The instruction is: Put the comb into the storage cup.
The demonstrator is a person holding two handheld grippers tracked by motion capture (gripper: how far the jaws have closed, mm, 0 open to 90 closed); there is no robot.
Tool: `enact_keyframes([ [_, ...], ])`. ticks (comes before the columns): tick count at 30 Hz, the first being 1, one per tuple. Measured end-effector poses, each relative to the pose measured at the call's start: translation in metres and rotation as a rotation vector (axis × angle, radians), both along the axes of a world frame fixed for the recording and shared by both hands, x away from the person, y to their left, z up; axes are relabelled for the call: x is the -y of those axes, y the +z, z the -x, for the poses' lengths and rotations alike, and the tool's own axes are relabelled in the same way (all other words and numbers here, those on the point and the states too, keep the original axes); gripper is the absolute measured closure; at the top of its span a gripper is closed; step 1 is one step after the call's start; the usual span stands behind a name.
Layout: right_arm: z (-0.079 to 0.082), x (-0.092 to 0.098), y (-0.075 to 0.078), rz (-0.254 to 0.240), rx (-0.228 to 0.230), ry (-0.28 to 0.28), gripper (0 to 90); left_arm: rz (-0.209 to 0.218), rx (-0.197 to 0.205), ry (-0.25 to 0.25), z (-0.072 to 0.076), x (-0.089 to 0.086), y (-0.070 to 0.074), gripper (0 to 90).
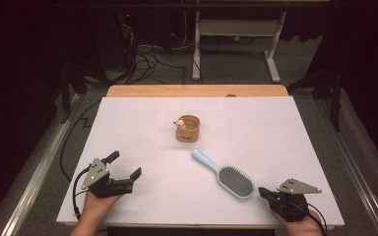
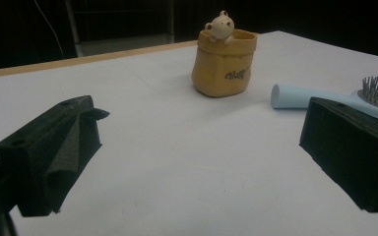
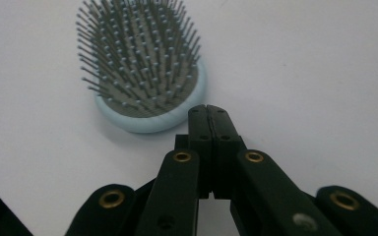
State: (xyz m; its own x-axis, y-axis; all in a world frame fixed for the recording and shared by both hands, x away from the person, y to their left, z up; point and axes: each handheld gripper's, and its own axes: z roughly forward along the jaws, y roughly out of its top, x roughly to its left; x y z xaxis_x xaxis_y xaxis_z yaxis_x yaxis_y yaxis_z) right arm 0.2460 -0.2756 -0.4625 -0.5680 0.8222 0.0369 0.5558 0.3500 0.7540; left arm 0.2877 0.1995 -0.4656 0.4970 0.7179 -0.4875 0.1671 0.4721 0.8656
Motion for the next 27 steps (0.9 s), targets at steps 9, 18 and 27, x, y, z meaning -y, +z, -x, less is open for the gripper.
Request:
enact_keyframes([
  [9,-0.003,-0.008,-0.005,0.017,-0.017,0.032,90.0,0.003,0.002,-0.002,0.000,0.001,0.000,2.9],
  [18,-0.005,-0.013,-0.006,0.028,-0.009,0.033,90.0,0.001,-0.002,-0.011,0.000,0.002,-0.001,2.9],
  [27,-0.008,-0.021,-0.006,0.030,0.003,0.058,90.0,-0.005,-0.005,-0.016,0.000,0.003,-0.002,2.9],
])
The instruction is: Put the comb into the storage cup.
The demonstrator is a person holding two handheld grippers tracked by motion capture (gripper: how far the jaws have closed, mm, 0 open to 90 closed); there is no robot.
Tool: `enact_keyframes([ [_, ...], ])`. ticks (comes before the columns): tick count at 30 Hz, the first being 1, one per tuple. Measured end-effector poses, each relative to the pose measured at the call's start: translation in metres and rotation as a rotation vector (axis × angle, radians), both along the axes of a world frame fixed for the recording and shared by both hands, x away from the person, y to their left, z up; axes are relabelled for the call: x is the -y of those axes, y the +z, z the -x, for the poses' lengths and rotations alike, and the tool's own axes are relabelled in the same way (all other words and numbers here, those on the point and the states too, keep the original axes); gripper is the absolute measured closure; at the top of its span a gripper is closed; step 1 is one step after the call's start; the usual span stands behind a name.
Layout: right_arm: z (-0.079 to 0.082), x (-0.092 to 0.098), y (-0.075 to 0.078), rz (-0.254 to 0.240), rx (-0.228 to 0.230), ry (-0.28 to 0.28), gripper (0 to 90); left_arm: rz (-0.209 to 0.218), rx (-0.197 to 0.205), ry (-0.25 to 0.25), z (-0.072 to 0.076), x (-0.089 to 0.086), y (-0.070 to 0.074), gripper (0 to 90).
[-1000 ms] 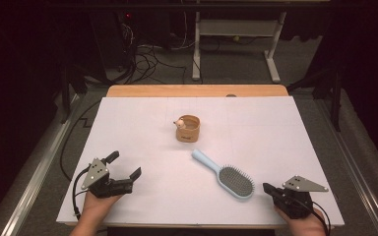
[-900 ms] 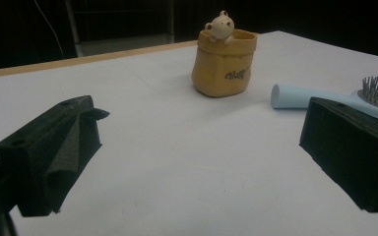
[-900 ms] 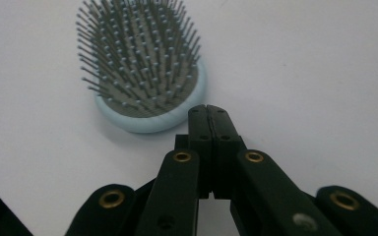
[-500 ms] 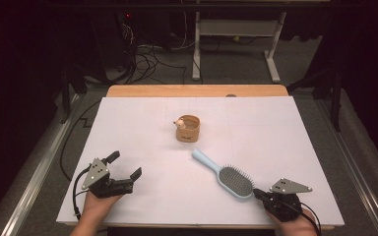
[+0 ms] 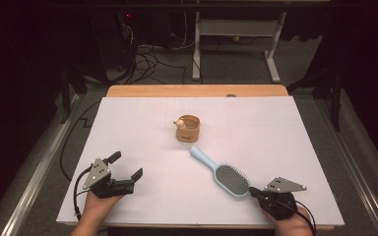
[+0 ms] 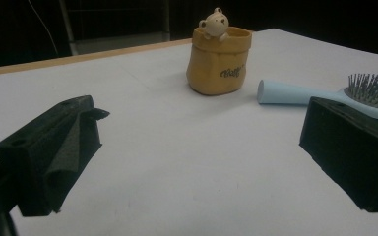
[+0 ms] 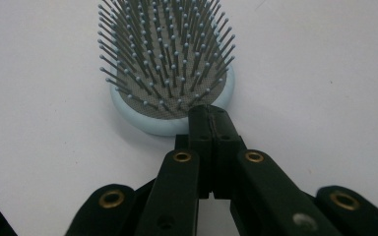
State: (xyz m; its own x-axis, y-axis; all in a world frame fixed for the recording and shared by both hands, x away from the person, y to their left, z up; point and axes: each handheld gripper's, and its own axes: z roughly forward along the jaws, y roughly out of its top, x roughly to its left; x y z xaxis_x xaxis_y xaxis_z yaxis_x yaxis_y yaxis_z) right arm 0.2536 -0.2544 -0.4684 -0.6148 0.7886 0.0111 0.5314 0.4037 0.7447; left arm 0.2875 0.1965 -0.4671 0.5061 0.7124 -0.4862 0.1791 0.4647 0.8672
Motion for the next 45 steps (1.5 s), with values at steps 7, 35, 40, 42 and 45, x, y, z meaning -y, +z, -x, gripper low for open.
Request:
enact_keyframes([
  [7,-0.001,0.017,0.009,-0.053,0.066,-0.074,90.0,-0.006,-0.009,-0.011,0.001,0.001,-0.001,2.9],
  [35,-0.016,0.051,0.010,-0.162,0.239,-0.266,27.6,0.004,-0.066,-0.036,0.000,0.000,-0.001,1.0],
  [40,-0.016,0.050,0.009,-0.166,0.254,-0.259,17.1,0.015,-0.039,-0.045,0.002,-0.001,0.000,0.5],
  [42,-0.016,0.050,0.009,-0.169,0.258,-0.257,15.4,0.018,-0.036,-0.045,0.002,-0.001,0.001,0.5],
  [45,-0.016,0.049,0.009,-0.190,0.266,-0.246,6.2,0.017,-0.037,-0.039,0.002,-0.001,0.001,0.3],
])
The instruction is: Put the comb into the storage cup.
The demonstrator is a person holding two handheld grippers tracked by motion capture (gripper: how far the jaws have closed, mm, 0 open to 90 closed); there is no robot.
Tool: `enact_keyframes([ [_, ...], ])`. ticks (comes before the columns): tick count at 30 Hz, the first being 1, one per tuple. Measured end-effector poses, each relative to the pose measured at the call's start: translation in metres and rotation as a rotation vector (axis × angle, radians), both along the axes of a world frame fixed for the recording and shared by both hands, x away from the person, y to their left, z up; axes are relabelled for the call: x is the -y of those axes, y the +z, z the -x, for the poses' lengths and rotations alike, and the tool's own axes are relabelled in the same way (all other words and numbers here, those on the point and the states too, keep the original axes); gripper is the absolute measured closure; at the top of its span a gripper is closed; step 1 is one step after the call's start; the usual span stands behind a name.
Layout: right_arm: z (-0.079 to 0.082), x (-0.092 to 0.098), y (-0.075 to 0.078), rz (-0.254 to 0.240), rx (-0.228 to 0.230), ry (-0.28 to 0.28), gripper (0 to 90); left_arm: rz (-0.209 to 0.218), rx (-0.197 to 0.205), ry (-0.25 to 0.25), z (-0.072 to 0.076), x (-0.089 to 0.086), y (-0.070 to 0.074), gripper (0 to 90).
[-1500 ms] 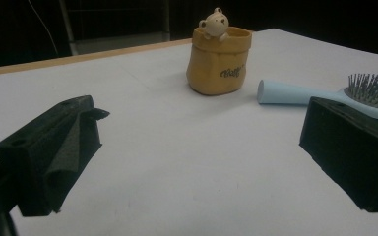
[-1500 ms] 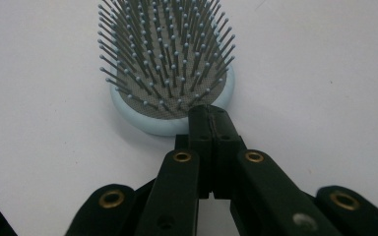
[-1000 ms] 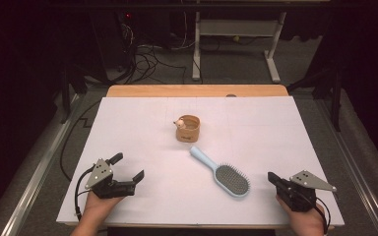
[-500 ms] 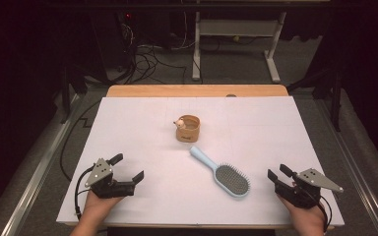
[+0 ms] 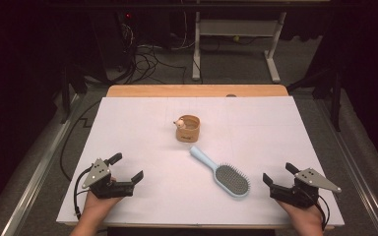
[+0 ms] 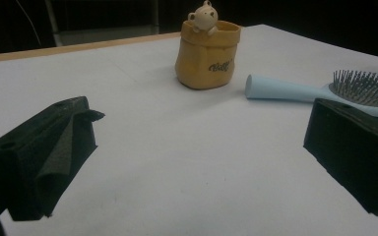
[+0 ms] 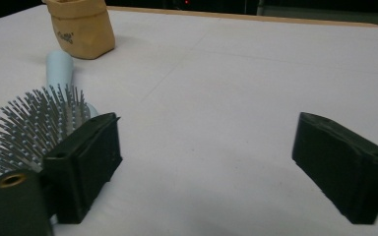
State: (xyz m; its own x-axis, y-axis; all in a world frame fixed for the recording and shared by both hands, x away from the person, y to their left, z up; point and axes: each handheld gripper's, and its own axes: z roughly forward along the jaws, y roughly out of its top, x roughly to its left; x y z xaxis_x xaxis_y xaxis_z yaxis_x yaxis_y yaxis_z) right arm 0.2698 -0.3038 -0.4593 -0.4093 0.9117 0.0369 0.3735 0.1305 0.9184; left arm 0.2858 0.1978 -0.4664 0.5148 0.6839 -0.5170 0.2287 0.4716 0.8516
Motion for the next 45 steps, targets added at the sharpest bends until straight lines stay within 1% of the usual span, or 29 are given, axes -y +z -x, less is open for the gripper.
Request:
enact_keyframes([
  [1,0.000,0.000,0.000,0.000,0.000,0.000,6.2,0.000,0.000,0.000,0.000,0.000,0.000,0.3],
  [3,-0.001,-0.001,0.000,-0.008,0.000,0.003,0.2,-0.001,-0.001,-0.001,0.000,0.000,0.000,0.3],
  [7,-0.001,-0.003,0.001,-0.003,0.002,0.006,0.0,-0.001,-0.002,-0.003,0.000,0.001,0.000,0.3],
  [8,-0.001,-0.004,0.001,0.009,-0.004,0.003,0.0,-0.004,-0.004,-0.004,0.000,0.001,-0.001,0.3],
  [9,-0.001,-0.004,0.001,0.009,-0.004,0.003,0.0,-0.007,-0.005,-0.005,0.000,0.001,-0.001,0.3],
  [10,-0.002,-0.005,0.002,0.016,-0.012,0.000,0.0,0.000,-0.008,-0.006,0.000,0.001,-0.001,0.3],
  [11,-0.003,-0.005,0.002,0.028,-0.026,0.000,0.0,-0.001,-0.009,-0.007,0.000,0.001,-0.001,0.3],
  [12,-0.006,-0.006,0.003,0.048,-0.056,-0.006,0.0,-0.003,-0.009,-0.009,0.000,0.001,-0.001,0.3],
  [13,-0.006,-0.006,0.003,0.048,-0.056,-0.006,0.0,-0.003,-0.009,-0.009,0.000,0.001,-0.001,0.3],
  [14,-0.009,-0.007,0.004,0.057,-0.091,-0.004,0.0,-0.004,-0.007,-0.015,0.000,0.000,-0.001,0.3],
  [17,-0.014,-0.010,0.004,0.103,-0.124,-0.002,0.0,-0.007,-0.006,-0.018,0.001,0.000,-0.001,0.2],
  [18,-0.014,-0.010,0.004,0.103,-0.124,-0.002,0.0,-0.007,-0.006,-0.018,0.001,0.000,-0.001,0.2],
  [19,-0.016,-0.010,0.004,0.114,-0.138,0.003,0.1,-0.004,-0.006,-0.020,0.001,0.000,-0.001,0.2],
  [21,-0.022,-0.010,0.001,0.142,-0.190,0.005,0.0,-0.002,-0.007,-0.024,0.001,0.000,-0.001,0.2],
  [22,-0.022,-0.010,0.001,0.142,-0.190,0.005,0.0,-0.001,-0.006,-0.025,0.001,0.000,-0.001,0.2],
  [23,-0.025,-0.010,0.000,0.167,-0.215,0.014,0.1,0.005,-0.006,-0.025,0.001,0.000,0.000,0.2],
  [25,-0.025,-0.010,-0.001,0.171,-0.222,0.018,0.1,0.006,-0.007,-0.026,0.001,0.000,0.000,0.2],
  [26,-0.026,-0.011,-0.001,0.178,-0.235,0.020,0.1,0.005,-0.008,-0.026,0.001,0.000,0.000,0.2],
  [27,-0.027,-0.012,-0.001,0.197,-0.256,0.030,0.1,0.004,-0.009,-0.026,0.000,0.000,0.000,0.2],
  [28,-0.027,-0.012,-0.001,0.197,-0.256,0.030,0.1,0.005,-0.007,-0.025,0.000,0.000,0.000,0.2],
  [29,-0.028,-0.012,-0.001,0.204,-0.266,0.037,0.1,0.006,-0.003,-0.022,0.000,0.000,0.000,0.2],
  [31,-0.029,-0.013,-0.001,0.213,-0.298,0.051,0.1,0.003,-0.003,-0.020,0.000,0.000,0.000,0.4],
  [35,-0.030,-0.013,0.000,0.225,-0.317,0.066,0.1,-0.001,-0.003,-0.016,-0.001,0.000,-0.001,0.4],
  [36,-0.030,-0.013,0.001,0.229,-0.324,0.071,0.1,-0.003,-0.004,-0.015,-0.001,0.000,-0.001,0.4],
  [37,-0.031,-0.013,0.002,0.243,-0.340,0.082,0.1,-0.004,-0.005,-0.015,-0.001,0.000,-0.001,0.4],
  [38,-0.031,-0.013,0.002,0.243,-0.340,0.082,0.1,-0.004,-0.005,-0.015,-0.001,0.000,-0.001,0.4],
  [41,-0.032,-0.014,0.003,0.253,-0.369,0.104,0.1,-0.005,-0.005,-0.013,-0.001,0.000,-0.002,0.4],
  [42,-0.033,-0.014,0.003,0.263,-0.383,0.121,0.1,-0.003,-0.005,-0.010,-0.001,0.000,-0.002,0.4],
  [45,-0.033,-0.014,0.003,0.277,-0.396,0.135,0.1,-0.005,-0.005,-0.010,-0.001,0.000,-0.002,0.3],
])
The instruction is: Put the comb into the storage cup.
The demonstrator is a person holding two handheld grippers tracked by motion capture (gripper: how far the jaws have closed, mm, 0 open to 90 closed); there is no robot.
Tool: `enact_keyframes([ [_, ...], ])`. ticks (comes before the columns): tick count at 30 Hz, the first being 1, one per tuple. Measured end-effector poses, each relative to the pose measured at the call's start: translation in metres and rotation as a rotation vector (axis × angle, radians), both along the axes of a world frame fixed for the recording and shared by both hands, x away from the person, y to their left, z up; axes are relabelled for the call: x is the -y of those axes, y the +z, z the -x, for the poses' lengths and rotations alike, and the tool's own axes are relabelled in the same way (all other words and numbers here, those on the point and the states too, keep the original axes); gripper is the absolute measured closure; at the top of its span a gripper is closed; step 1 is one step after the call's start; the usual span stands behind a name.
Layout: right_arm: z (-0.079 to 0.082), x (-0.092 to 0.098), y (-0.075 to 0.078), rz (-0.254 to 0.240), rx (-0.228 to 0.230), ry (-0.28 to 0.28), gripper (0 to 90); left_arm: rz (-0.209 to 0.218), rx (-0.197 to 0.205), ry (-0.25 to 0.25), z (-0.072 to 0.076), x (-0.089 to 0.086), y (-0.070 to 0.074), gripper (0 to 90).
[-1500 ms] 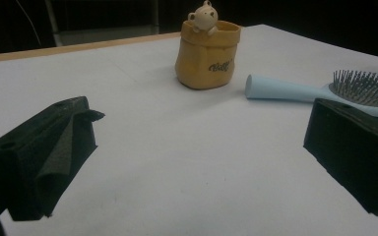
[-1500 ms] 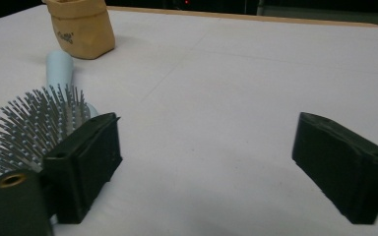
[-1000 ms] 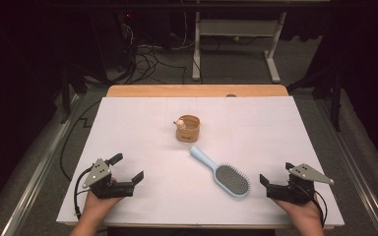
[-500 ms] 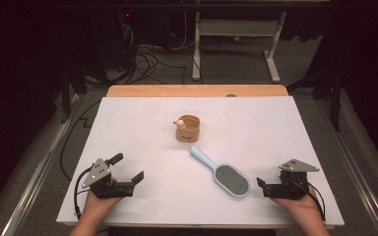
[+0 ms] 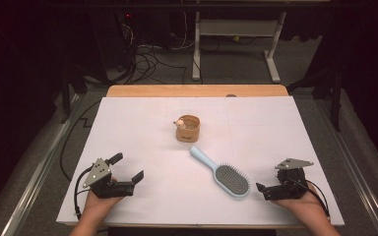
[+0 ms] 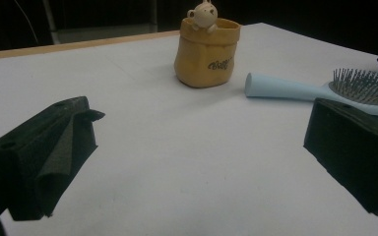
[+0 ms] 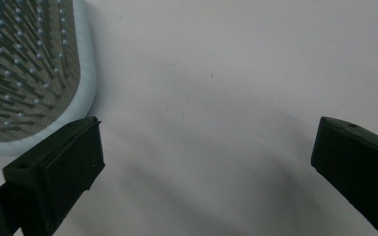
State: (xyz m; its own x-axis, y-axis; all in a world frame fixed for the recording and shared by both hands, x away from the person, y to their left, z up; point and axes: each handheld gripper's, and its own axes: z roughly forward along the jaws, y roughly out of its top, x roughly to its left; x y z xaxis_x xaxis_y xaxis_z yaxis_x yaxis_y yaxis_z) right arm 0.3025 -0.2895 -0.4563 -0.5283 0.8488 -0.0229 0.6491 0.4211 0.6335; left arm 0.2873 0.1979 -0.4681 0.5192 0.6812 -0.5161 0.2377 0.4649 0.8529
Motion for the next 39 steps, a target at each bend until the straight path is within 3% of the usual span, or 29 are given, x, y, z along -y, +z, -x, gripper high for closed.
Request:
enact_keyframes([
  [5,0.001,-0.001,-0.001,0.009,-0.044,0.033,0.1,0.005,0.009,0.016,0.000,-0.001,0.000,0.3],
  [16,0.004,-0.005,-0.001,0.038,-0.094,0.112,0.1,0.015,0.014,0.028,-0.001,-0.002,0.002,0.2],
  [27,0.005,-0.021,0.001,0.065,-0.121,0.173,0.0,0.047,0.023,0.044,-0.004,-0.006,0.005,0.3],
  [37,0.004,-0.038,0.000,0.082,-0.140,0.229,0.1,0.008,0.026,0.041,-0.003,-0.003,0.002,0.3],
  [39,0.003,-0.044,0.000,0.086,-0.142,0.245,0.1,0.004,0.010,0.029,-0.003,-0.003,0.001,0.3],
])
